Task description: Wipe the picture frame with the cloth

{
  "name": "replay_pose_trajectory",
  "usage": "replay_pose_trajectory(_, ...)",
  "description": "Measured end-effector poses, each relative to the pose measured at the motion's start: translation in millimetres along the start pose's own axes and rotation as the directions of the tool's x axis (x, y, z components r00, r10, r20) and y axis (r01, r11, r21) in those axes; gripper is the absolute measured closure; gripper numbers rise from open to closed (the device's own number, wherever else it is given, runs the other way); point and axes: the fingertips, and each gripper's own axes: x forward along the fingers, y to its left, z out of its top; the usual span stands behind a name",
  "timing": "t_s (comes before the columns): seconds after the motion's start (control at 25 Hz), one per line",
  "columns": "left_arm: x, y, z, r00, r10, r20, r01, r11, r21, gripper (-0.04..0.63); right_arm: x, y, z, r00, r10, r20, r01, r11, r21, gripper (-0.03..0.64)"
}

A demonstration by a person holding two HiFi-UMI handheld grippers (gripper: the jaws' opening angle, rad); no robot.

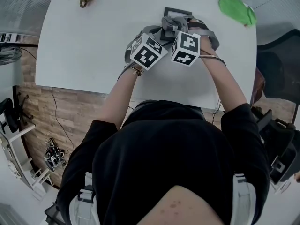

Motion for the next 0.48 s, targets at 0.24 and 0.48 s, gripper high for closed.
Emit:
replay_pose_trajectory(0.24, -0.4, 0.0, -0.1, 1.0, 0.002, -0.001, -0.002, 1.0, 0.001, 0.287, -6.8, 8.7, 1.9, 1.0, 0.027, -0.002, -0.027, 1.0, -0.001, 0.506)
replay_pose_trajectory(0.48, -1.2, -0.1, 0.2, 1.0, 0.001, 0.002, -0.001, 1.0, 0.002, 0.287, -13.4, 16.1, 2.6, 0.999, 0.042, -0.011, -0.042, 0.999, -0.014, 0.505)
